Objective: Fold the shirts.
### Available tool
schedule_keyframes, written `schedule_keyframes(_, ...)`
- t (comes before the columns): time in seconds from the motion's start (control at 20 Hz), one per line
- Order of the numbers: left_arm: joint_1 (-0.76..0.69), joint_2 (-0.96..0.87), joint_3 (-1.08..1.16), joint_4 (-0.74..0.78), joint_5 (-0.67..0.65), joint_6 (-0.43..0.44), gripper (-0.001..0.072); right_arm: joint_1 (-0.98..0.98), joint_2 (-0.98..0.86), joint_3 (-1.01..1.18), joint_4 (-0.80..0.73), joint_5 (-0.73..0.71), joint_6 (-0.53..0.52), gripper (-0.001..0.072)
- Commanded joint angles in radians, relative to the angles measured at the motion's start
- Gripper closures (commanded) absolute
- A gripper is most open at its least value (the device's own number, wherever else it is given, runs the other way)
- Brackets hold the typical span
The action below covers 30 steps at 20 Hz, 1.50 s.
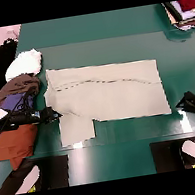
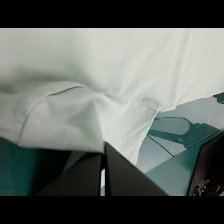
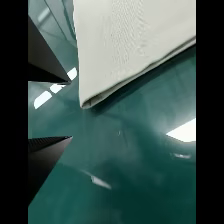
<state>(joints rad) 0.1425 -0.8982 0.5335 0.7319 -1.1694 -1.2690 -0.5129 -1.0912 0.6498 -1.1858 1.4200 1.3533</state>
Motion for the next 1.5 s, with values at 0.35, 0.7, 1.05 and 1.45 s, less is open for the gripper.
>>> schedule_keyframes(0.35,0.001,0.005,0.013,0.043,-0.055,0.005,0.0684,0.201,-0.115,-0.003,0.097,-0.079,-0.035,0.0646)
schedule_keyframes(0.7,0.001,0.286,0.013,0.199,-0.264,-0.158,0.0684,0.214,0.171,0.095,-0.106,0.130,0.001,0.0694)
schedule_keyframes(1.05,0.001,0.288,0.215,0.128,-0.220,-0.161,0.0684,0.239,0.225,0.356,-0.168,0.175,0.034,0.0694)
schedule_keyframes(1.45,0.001,-0.206,0.349,0.027,0.111,0.024,0.0682,0.422,-0.290,0.663,-0.148,0.057,0.063,0.0693)
